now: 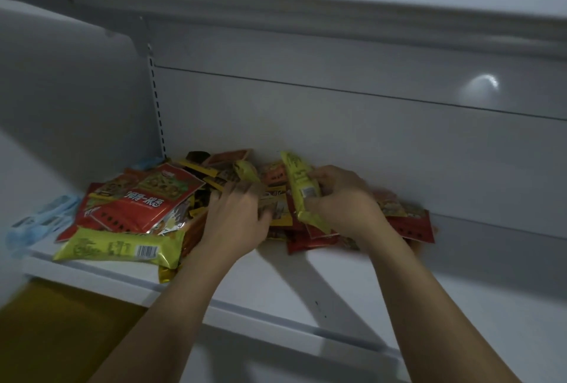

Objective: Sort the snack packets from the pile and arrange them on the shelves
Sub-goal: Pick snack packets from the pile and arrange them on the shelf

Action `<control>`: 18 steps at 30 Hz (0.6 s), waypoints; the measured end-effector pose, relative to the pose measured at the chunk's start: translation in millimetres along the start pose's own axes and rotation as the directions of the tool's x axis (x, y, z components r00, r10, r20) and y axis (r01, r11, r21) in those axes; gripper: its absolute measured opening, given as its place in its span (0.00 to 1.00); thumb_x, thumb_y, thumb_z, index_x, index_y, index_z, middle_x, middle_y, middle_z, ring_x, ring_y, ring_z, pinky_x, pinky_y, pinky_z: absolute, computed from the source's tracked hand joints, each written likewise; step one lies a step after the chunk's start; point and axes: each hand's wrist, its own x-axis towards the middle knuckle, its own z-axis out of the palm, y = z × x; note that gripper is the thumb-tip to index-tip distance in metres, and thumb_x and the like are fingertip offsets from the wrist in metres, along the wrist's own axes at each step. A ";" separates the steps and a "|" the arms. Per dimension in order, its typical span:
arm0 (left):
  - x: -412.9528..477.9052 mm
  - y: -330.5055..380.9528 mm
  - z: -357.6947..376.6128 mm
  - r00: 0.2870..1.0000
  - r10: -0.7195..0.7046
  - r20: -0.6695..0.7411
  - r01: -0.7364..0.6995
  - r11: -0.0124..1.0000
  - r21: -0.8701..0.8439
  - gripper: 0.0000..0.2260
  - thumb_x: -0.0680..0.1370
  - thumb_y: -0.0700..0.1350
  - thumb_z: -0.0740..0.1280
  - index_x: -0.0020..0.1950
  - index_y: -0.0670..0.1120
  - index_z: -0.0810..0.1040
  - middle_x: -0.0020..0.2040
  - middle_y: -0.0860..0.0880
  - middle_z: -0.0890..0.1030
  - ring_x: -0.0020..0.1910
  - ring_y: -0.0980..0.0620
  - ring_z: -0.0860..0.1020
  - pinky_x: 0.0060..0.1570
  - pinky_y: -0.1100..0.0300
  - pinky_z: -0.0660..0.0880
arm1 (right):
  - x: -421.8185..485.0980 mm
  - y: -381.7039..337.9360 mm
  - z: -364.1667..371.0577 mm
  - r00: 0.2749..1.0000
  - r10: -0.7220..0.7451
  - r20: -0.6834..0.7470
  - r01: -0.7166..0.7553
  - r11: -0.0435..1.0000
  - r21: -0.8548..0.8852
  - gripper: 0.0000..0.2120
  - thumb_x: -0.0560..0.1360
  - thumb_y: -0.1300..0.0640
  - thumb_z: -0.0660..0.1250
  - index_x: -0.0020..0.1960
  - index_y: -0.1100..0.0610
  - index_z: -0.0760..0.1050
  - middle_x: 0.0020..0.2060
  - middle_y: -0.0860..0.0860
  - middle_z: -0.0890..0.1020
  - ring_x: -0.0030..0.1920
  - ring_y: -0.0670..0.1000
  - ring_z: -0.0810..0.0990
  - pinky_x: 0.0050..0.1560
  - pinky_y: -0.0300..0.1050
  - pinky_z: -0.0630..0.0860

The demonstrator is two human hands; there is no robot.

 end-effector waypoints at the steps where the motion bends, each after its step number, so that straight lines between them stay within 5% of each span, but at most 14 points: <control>1: 3.4 -0.5 0.2 1.000 -0.006 0.008 0.006 1.000 0.002 0.19 0.76 0.54 0.62 0.64 0.48 0.77 0.60 0.45 0.79 0.61 0.41 0.73 0.56 0.47 0.69 | 2.2 -2.9 -0.7 1.000 -0.004 -0.004 0.004 1.000 0.020 0.23 0.72 0.56 0.70 0.66 0.47 0.74 0.57 0.46 0.78 0.50 0.47 0.79 0.49 0.44 0.78; 4: 16.7 -4.3 5.0 0.998 -0.048 0.030 0.048 0.999 -0.005 0.25 0.73 0.56 0.57 0.64 0.45 0.78 0.58 0.40 0.79 0.60 0.36 0.75 0.54 0.44 0.72 | 15.5 -6.2 3.0 0.999 -0.014 -0.033 0.013 0.999 -0.029 0.22 0.74 0.55 0.68 0.67 0.45 0.72 0.51 0.46 0.79 0.44 0.47 0.78 0.49 0.46 0.79; 11: 58.8 -2.5 1.1 0.924 -0.231 0.305 0.221 0.973 0.068 0.25 0.82 0.54 0.58 0.78 0.54 0.58 0.76 0.38 0.58 0.71 0.35 0.64 0.65 0.44 0.70 | 34.8 10.5 25.2 0.999 -0.001 -0.053 -0.015 0.956 -0.291 0.22 0.79 0.51 0.63 0.72 0.45 0.67 0.65 0.49 0.76 0.63 0.54 0.76 0.53 0.46 0.70; 13: 64.9 -6.3 7.0 0.905 -0.245 0.347 0.240 0.969 0.058 0.25 0.82 0.55 0.58 0.78 0.54 0.57 0.76 0.38 0.58 0.71 0.35 0.65 0.64 0.44 0.71 | 36.8 17.6 29.5 0.999 0.022 -0.036 -0.032 0.954 -0.300 0.21 0.79 0.51 0.63 0.72 0.46 0.68 0.67 0.49 0.75 0.65 0.54 0.74 0.58 0.48 0.72; 18: 68.8 -7.5 17.5 0.901 -0.256 0.351 0.276 0.961 -0.007 0.26 0.83 0.53 0.59 0.79 0.50 0.55 0.73 0.37 0.64 0.66 0.38 0.72 0.61 0.47 0.74 | 35.6 32.2 42.0 0.997 0.071 -0.011 -0.071 0.943 -0.324 0.21 0.80 0.49 0.62 0.72 0.46 0.68 0.63 0.51 0.78 0.60 0.56 0.78 0.54 0.48 0.76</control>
